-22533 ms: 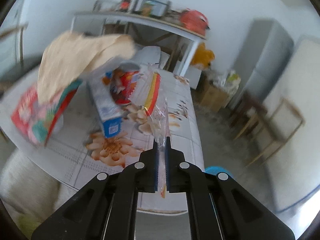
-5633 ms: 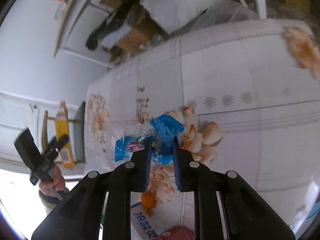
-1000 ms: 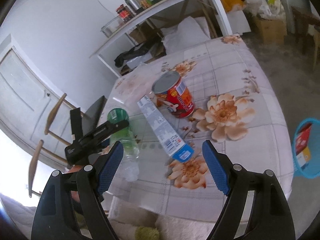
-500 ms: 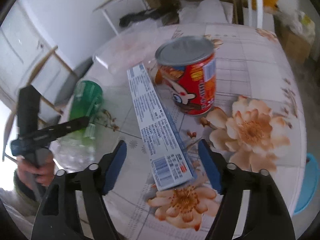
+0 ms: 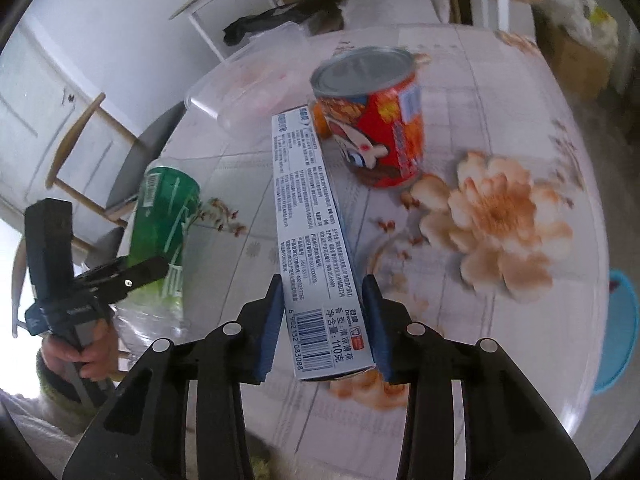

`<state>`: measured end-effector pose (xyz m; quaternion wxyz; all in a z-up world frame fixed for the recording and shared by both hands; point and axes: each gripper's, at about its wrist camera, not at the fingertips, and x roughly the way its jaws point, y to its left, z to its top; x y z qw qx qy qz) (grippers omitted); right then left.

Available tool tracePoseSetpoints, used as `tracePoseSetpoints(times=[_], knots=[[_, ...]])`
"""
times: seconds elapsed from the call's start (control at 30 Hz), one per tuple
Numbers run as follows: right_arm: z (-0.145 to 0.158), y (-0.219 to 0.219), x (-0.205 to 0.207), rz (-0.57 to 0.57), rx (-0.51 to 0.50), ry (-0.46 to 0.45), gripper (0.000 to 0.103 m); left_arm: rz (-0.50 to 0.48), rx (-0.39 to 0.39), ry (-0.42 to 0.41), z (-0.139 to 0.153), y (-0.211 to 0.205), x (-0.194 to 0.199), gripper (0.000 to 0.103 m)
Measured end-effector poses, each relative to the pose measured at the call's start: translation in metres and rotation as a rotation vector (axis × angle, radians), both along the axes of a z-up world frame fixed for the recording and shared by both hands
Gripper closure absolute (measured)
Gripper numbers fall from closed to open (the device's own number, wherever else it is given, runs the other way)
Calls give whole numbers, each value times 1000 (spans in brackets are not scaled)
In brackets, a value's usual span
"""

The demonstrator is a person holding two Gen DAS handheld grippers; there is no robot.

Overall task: Collect trash
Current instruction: 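Grasp the green bottle with the left tool while the right tool grasps the toothpaste box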

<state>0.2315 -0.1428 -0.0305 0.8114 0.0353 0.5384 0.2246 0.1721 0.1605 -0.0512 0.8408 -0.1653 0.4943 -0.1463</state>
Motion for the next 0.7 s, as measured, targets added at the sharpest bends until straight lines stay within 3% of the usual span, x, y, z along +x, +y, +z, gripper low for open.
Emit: tracePoseSetpoints(times=[0.27, 0.43, 0.57, 0.7], knots=[[-7, -11, -38, -17, 10, 72, 66, -152, 5, 9, 0, -31, -18, 32], [-10, 1, -39, -9, -18, 63, 62, -142, 12, 46, -1, -37, -16, 32], [-8, 23, -29, 13, -48, 18, 51, -122, 28, 72, -1, -38, -16, 32], [-16, 41, -19, 22, -104, -14, 50, -107, 50, 82, 0, -39, -18, 32]])
